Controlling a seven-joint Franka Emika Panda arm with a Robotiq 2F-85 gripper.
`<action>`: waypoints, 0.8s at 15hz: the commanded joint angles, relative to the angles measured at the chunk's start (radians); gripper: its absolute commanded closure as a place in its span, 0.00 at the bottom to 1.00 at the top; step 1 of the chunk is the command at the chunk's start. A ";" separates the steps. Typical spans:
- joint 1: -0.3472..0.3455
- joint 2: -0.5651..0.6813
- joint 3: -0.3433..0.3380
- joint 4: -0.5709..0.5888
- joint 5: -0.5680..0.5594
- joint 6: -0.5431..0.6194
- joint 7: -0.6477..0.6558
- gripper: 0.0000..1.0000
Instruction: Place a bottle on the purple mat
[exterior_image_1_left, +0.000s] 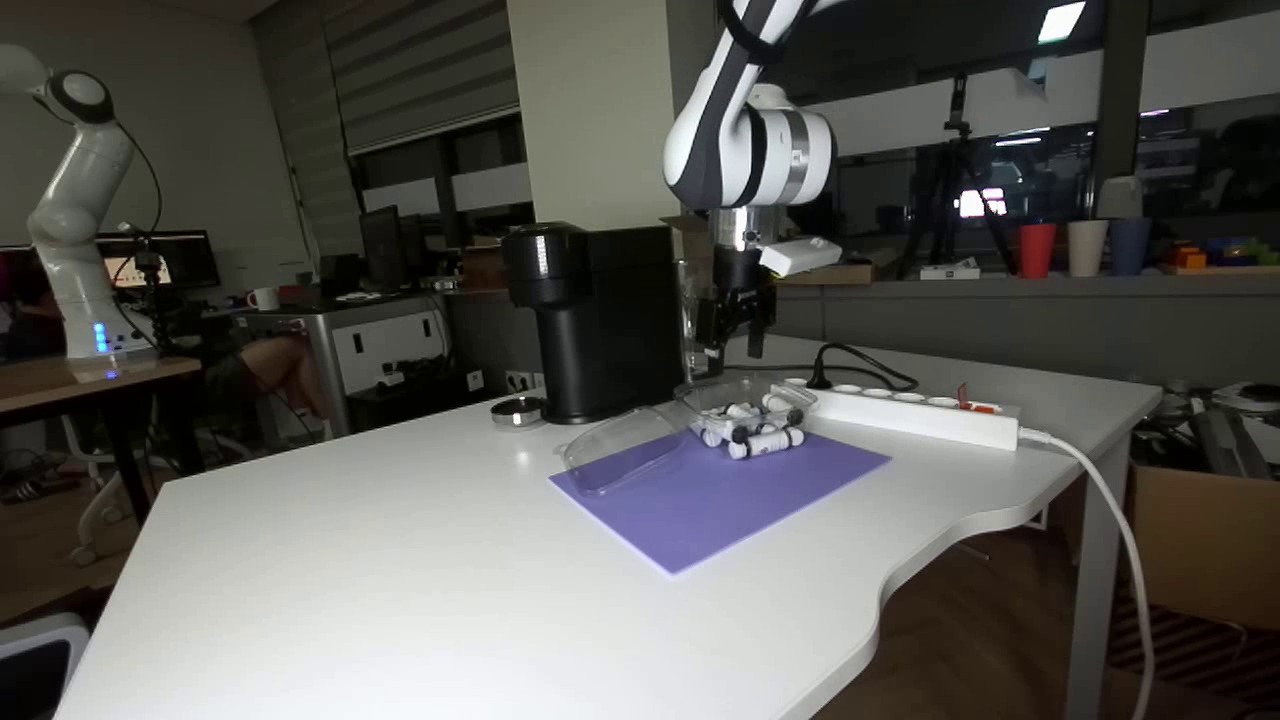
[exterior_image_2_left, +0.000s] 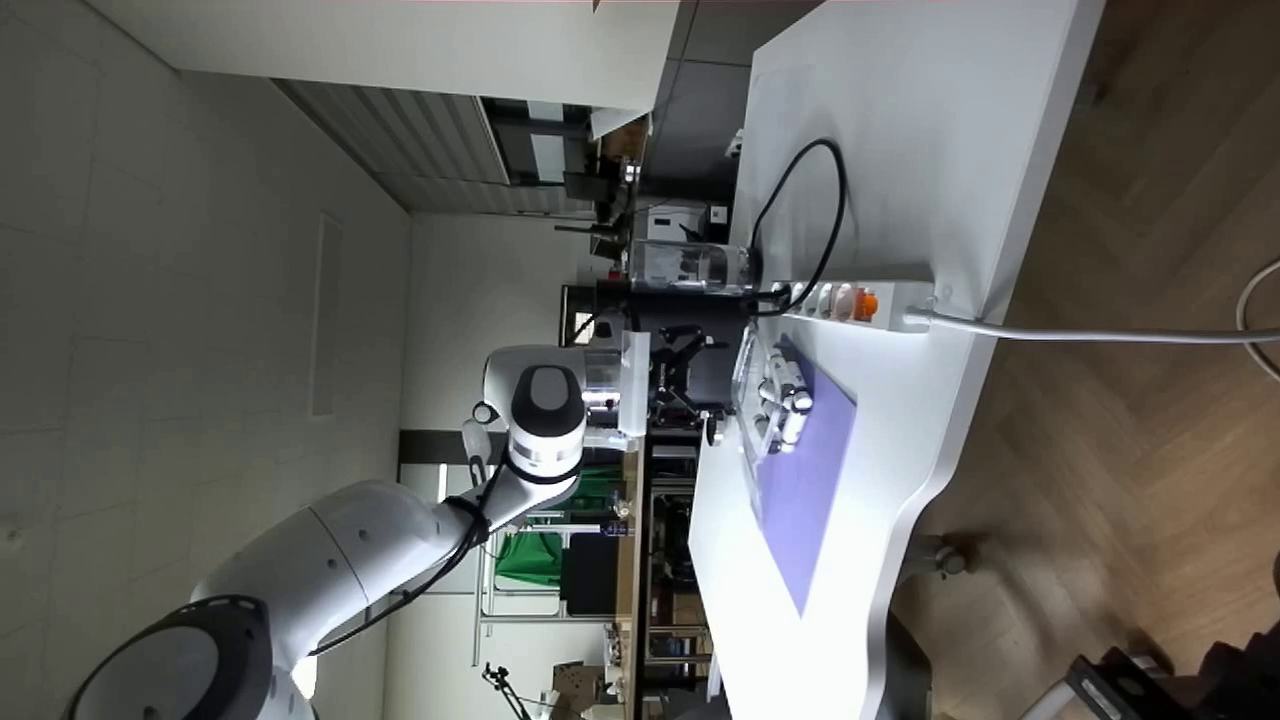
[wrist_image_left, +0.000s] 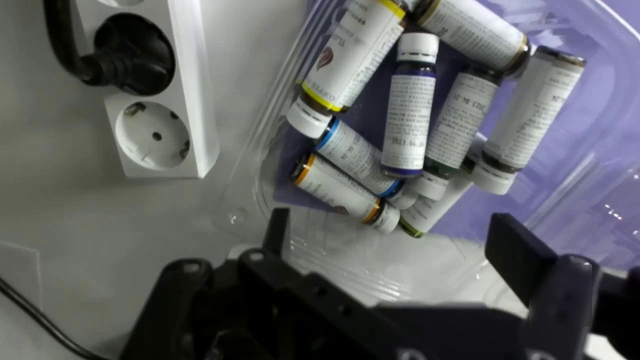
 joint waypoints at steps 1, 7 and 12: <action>-0.021 0.020 0.020 0.023 -0.026 -0.031 0.024 0.00; -0.021 0.048 0.016 0.079 -0.036 -0.090 0.046 0.00; -0.024 0.079 0.035 0.061 -0.035 -0.058 0.034 0.00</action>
